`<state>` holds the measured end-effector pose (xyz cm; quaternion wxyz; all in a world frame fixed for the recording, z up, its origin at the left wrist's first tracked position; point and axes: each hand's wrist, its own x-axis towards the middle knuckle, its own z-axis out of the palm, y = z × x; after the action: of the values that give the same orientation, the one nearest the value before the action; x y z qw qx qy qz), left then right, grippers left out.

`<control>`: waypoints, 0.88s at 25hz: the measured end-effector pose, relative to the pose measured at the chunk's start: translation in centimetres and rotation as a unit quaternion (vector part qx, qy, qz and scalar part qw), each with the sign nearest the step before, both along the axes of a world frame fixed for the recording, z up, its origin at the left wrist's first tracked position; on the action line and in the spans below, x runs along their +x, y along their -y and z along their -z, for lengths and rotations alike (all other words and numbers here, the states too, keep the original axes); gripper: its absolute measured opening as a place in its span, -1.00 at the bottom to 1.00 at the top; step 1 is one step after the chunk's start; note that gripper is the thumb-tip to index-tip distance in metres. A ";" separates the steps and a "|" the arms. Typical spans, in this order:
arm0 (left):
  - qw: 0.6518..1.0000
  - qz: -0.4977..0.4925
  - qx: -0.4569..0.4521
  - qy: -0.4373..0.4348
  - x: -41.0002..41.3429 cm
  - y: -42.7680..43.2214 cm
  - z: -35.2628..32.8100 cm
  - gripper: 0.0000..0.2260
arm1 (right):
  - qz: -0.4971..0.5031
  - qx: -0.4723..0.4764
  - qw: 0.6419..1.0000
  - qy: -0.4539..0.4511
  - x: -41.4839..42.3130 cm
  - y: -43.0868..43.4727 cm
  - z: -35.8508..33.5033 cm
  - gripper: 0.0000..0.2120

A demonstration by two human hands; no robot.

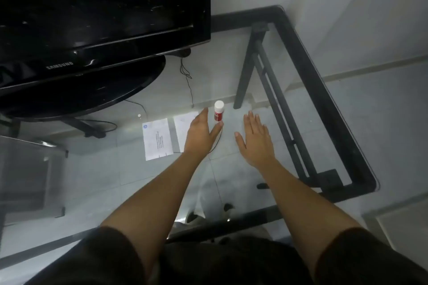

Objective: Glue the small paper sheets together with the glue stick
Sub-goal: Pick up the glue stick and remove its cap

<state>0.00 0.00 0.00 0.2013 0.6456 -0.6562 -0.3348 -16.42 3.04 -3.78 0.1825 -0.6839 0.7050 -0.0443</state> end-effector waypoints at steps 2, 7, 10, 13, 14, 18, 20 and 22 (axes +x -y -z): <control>1.000 -0.012 -0.011 -0.020 -0.5 1.0 -0.2 -0.51 | -0.007 -0.002 1.000 -0.020 -0.1 0.1 0.1 -0.41; 0.999 -0.016 -0.014 -0.042 -1.1 2.4 -0.2 -0.72 | -0.014 -0.003 0.999 -0.032 -0.4 -0.2 0.7 -0.41; 0.997 -0.016 0.003 -0.075 -1.1 2.4 -0.3 -0.72 | -0.012 -0.003 0.999 -0.038 -0.3 -0.1 1.0 -0.41; 0.994 -0.009 0.016 -0.111 -0.9 2.1 -0.5 -0.73 | -0.016 -0.006 0.999 -0.040 -0.3 0.0 1.2 -0.40; 0.993 -0.007 0.018 -0.112 -0.8 1.9 -0.5 -0.71 | -0.015 -0.007 0.999 -0.038 -0.3 0.0 1.3 -0.40; 0.993 -0.012 0.026 -0.112 0.0 1.3 -0.5 -0.67 | -0.004 -0.020 1.000 -0.003 -0.5 0.4 0.6 -0.44; 0.989 -0.023 0.047 -0.137 0.3 0.8 -0.6 -0.69 | 0.012 -0.045 0.999 0.027 -0.8 1.4 -0.3 -0.53; 0.990 -0.012 0.051 -0.134 0.3 0.5 -0.6 -0.78 | 0.076 -0.040 0.988 0.130 -1.0 2.9 -1.8 -0.59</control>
<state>0.34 -0.45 0.64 0.2577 0.6120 -0.5979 -0.4489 -17.43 0.17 -1.97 0.2411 -0.6232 0.7231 -0.1750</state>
